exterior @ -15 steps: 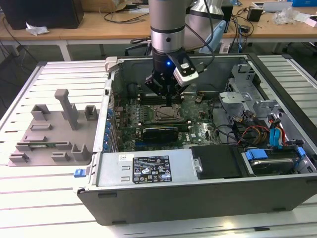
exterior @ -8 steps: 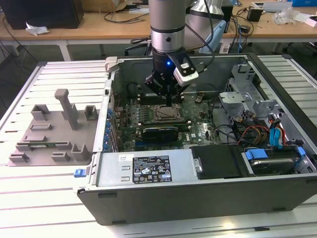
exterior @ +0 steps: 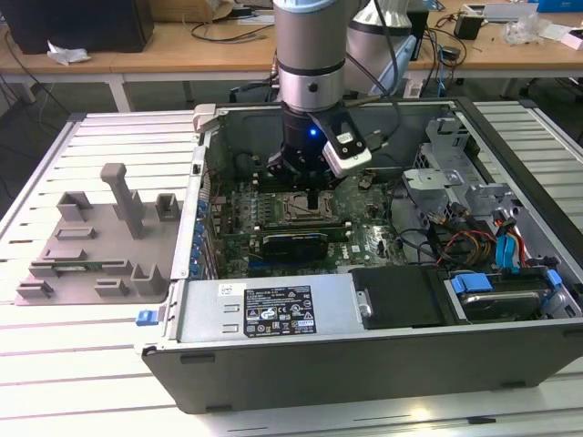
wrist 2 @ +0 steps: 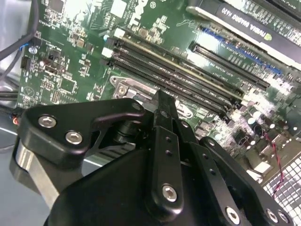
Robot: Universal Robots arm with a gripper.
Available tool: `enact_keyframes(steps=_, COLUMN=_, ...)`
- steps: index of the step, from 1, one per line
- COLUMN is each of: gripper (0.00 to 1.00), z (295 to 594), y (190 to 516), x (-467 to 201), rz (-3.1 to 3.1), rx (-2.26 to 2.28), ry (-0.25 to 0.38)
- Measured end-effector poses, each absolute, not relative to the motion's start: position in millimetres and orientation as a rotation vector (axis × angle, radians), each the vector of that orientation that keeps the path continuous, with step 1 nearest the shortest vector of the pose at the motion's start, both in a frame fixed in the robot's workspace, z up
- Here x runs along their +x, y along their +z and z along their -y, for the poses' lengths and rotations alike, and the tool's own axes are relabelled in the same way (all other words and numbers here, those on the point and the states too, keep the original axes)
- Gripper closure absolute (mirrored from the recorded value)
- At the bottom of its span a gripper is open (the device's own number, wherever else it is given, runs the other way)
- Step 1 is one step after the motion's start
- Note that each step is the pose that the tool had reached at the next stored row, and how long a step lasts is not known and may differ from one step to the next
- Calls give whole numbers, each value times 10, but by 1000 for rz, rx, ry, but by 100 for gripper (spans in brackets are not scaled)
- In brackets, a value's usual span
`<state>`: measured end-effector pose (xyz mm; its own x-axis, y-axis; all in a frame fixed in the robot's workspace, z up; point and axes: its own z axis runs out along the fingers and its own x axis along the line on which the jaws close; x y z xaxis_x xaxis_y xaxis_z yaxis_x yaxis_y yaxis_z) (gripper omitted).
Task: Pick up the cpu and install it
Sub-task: 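Install the second cpu locking lever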
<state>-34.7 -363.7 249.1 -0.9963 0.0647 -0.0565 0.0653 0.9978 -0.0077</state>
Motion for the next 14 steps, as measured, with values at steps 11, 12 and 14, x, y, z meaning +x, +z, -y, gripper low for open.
enact_keyframes(steps=11, gripper=89, z=3666, y=2302, x=-454, rz=-3087, rx=87, ry=-5)
enact_keyframes(steps=12, gripper=89, z=3667, y=2297, x=-456, rz=-3087, rx=86, ry=-5)
enact_keyframes(steps=14, gripper=89, z=3666, y=2287, x=-459, rz=-3087, rx=86, ry=-5)
